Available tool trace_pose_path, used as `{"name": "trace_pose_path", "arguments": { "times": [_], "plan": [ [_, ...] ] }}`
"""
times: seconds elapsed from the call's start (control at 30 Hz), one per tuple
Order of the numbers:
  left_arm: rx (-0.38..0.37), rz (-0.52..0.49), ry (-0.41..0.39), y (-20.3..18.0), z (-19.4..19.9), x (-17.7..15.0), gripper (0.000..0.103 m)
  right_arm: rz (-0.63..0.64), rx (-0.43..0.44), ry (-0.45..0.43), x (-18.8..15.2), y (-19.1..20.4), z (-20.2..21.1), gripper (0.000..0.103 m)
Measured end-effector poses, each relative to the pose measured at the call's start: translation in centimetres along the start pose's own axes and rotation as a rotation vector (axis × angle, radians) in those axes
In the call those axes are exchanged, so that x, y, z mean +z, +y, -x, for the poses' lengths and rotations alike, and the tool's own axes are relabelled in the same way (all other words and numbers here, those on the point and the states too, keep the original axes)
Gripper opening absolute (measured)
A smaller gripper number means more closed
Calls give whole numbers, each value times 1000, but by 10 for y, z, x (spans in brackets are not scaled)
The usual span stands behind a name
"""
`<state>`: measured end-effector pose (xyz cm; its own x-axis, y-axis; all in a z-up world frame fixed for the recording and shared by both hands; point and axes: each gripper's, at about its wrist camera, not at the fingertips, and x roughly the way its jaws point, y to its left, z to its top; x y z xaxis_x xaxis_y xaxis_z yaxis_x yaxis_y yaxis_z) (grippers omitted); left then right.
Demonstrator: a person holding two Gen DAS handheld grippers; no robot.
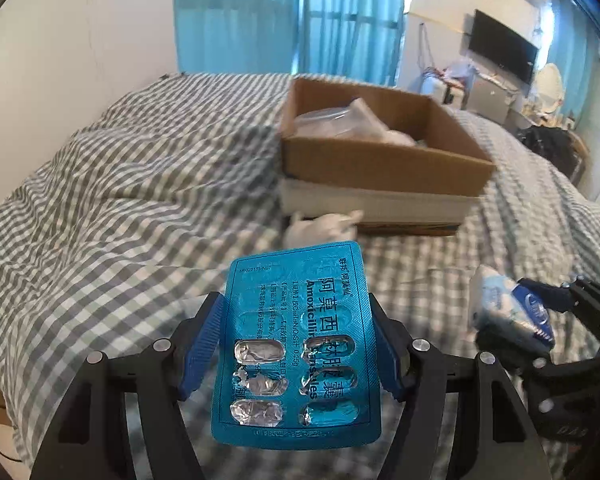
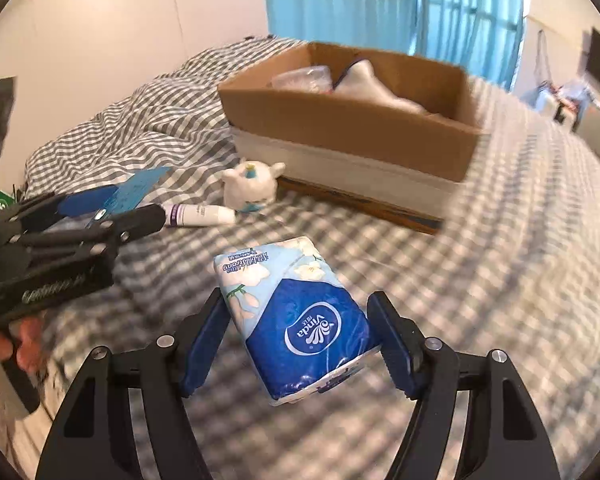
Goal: Organize objects
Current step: 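Place the blister pack and tissue pack into the box, opening both grippers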
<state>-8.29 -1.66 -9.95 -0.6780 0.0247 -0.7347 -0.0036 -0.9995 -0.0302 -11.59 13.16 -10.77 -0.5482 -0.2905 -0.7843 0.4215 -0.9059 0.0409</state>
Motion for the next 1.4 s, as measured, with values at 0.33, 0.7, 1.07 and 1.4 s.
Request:
{"name": "trace_pose_path", "arguments": {
  "times": [0.33, 0.7, 1.07, 1.4],
  "plan": [
    [-47, -27, -149, -16, 66, 27, 69, -82, -85, -178, 5, -16, 98, 70],
    [-66, -42, -217, -23, 69, 93, 69, 4, -114, -278, 53, -5, 137, 70],
    [-84, -75, -208, -35, 8, 162, 69, 14, -116, -317, 145, -25, 108, 70],
    [-79, -116, -145, -46, -69, 179, 69, -69, -110, -267, 192, -67, 26, 70]
  ]
}}
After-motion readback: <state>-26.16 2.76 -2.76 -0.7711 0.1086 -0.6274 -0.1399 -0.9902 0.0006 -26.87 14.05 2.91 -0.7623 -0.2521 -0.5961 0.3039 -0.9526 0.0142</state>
